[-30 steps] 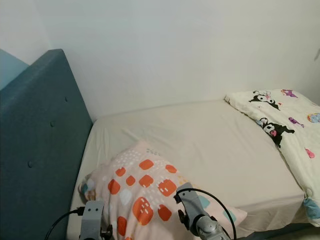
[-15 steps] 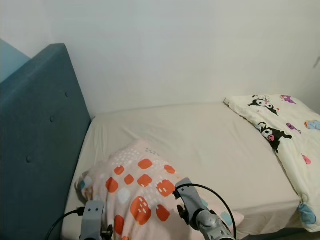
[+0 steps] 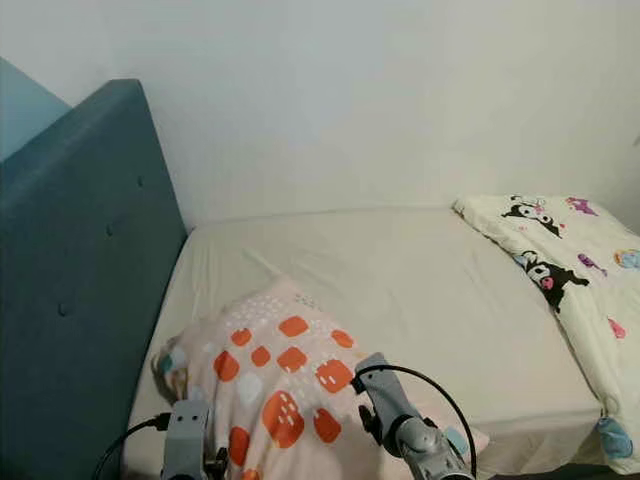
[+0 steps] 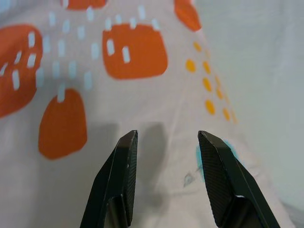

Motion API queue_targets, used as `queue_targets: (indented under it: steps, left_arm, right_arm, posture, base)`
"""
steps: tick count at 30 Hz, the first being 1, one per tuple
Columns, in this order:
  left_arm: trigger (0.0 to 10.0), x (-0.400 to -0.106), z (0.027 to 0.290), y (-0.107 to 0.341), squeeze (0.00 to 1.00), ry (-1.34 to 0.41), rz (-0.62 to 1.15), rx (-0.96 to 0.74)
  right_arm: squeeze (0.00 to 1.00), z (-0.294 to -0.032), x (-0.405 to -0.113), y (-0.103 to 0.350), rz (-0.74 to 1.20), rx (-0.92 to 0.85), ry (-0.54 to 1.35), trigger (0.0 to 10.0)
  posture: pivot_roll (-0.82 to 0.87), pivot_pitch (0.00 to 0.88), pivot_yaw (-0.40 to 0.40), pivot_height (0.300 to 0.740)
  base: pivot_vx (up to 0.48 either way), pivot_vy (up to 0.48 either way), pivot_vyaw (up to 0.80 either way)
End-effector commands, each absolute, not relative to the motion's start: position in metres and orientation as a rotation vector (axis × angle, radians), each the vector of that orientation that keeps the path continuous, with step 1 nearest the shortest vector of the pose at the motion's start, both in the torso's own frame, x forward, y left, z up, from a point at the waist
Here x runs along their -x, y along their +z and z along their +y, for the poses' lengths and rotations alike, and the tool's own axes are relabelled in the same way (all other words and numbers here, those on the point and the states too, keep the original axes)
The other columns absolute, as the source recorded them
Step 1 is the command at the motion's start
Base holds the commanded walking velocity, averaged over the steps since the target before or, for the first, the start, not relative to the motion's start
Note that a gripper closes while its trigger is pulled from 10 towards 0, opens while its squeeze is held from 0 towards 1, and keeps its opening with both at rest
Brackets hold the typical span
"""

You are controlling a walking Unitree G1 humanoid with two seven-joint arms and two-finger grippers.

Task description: Clean up the room

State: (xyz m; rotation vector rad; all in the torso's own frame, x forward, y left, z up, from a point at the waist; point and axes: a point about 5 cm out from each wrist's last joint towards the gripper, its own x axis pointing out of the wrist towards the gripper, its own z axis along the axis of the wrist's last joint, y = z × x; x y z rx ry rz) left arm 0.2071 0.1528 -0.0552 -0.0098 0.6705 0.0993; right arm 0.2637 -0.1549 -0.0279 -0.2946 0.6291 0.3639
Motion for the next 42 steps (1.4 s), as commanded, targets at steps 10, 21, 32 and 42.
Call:
queue_targets:
  steps: [10,21,32,42]
  left_arm:
    - [10.0,-0.2063,0.1524,-0.0555,0.00,0.089,0.673,0.003]
    - [10.0,-0.2059,0.1488,-0.0556,0.00,0.083,0.677,0.009]
    - [10.0,-0.2055,0.1502,-0.0561,0.00,0.086,0.680,0.007]
    - [10.0,-0.2044,0.1507,-0.0568,0.00,0.087,0.684,0.007]
  right_arm:
    - [0.00,-0.1525,-0.2665,-0.0259,0.617,0.299,0.358,10.0]
    - [0.00,-0.1584,-0.2643,-0.0276,0.629,0.312,0.343,10.0]
    - [0.00,-0.1580,-0.2640,-0.0283,0.633,0.314,0.344,10.0]
    - [0.00,-0.1585,-0.2620,-0.0299,0.642,0.319,0.349,10.0]
  posture:
    - [-0.11,0.000,-0.069,0.740]
    - [-0.11,0.000,-0.071,0.740]
    - [-0.11,0.000,-0.072,0.740]
    - [-0.11,0.000,-0.071,0.740]
  base:
    - [0.000,0.000,0.00]
    - [0.000,0.000,0.00]
    - [0.000,0.000,0.00]
    - [0.000,0.000,0.00]
